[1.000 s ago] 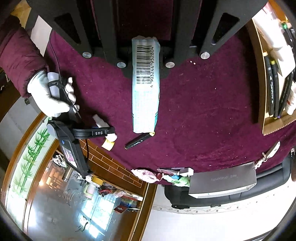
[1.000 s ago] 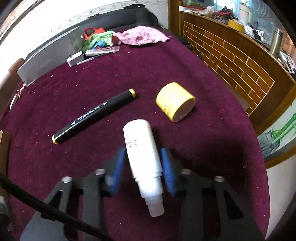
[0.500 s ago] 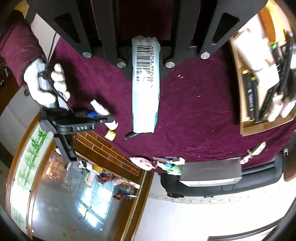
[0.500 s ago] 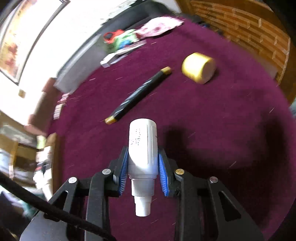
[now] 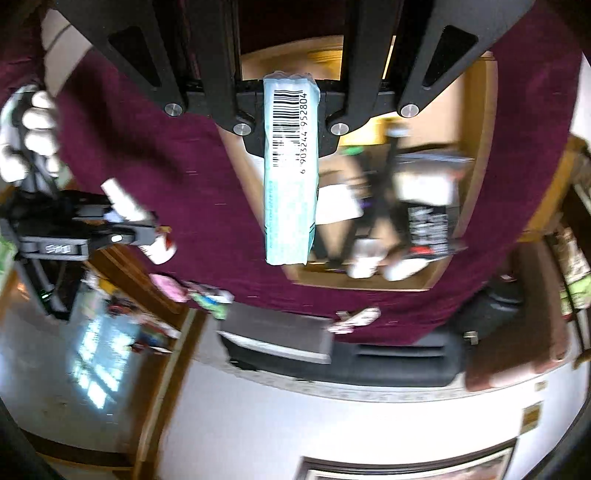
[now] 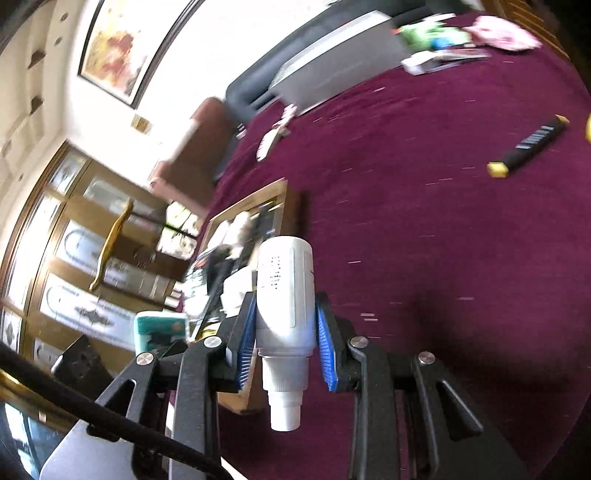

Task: Organize objects
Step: 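Carry the teal packet with left tool while right tool carries the spray bottle to the tray, then open both tools to drop the packet and spray bottle into the tray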

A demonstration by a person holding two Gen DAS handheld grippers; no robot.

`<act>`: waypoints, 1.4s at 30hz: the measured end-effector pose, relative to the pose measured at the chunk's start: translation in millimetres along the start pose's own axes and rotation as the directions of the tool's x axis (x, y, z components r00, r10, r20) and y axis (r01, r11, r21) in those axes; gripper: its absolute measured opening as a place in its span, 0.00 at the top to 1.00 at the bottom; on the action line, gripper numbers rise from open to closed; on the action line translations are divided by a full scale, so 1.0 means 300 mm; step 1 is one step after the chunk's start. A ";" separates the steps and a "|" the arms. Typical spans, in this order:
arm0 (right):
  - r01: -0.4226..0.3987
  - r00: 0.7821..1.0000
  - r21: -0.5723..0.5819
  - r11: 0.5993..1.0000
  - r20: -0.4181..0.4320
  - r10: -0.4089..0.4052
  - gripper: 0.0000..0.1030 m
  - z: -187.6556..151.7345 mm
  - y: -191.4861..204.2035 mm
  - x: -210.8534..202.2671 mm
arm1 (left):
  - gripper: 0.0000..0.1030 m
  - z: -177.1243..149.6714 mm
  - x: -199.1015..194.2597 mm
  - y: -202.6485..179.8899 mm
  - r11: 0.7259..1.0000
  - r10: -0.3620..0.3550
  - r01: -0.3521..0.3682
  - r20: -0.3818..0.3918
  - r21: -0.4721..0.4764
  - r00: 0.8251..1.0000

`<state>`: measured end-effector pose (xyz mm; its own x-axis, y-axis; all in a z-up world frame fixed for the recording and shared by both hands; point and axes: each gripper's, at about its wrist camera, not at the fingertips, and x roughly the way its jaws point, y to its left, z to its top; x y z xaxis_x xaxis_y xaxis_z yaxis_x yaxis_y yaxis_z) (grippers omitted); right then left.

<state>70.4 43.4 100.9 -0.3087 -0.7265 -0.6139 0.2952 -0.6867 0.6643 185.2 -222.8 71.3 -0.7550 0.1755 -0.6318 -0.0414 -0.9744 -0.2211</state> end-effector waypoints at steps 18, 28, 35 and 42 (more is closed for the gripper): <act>-0.022 0.980 -0.109 0.994 -0.200 0.000 0.73 -0.011 0.262 0.433 | 0.91 -0.018 0.089 0.234 0.988 0.088 -0.096 -0.071 -0.121 0.994; 0.168 0.969 -0.229 0.959 -0.140 -0.204 0.73 0.076 0.331 0.571 | 0.91 -0.015 0.135 0.249 0.982 0.131 -0.143 -0.102 -0.123 0.986; 0.266 0.945 -0.278 0.923 -0.112 -0.306 0.73 0.100 0.332 0.628 | 0.90 -0.015 0.135 0.244 0.981 0.139 -0.151 -0.098 -0.124 0.985; 0.261 0.949 -0.241 0.935 -0.115 -0.294 0.68 0.105 0.307 0.638 | 0.58 -0.020 0.128 0.254 0.977 0.136 -0.149 -0.097 -0.151 0.986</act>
<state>9.9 -158.1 58.1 -0.2761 -0.4901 -0.8267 0.4139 -0.8370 0.3580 157.1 -289.4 25.7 -0.6863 0.0546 -0.7253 0.1714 -0.9570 -0.2342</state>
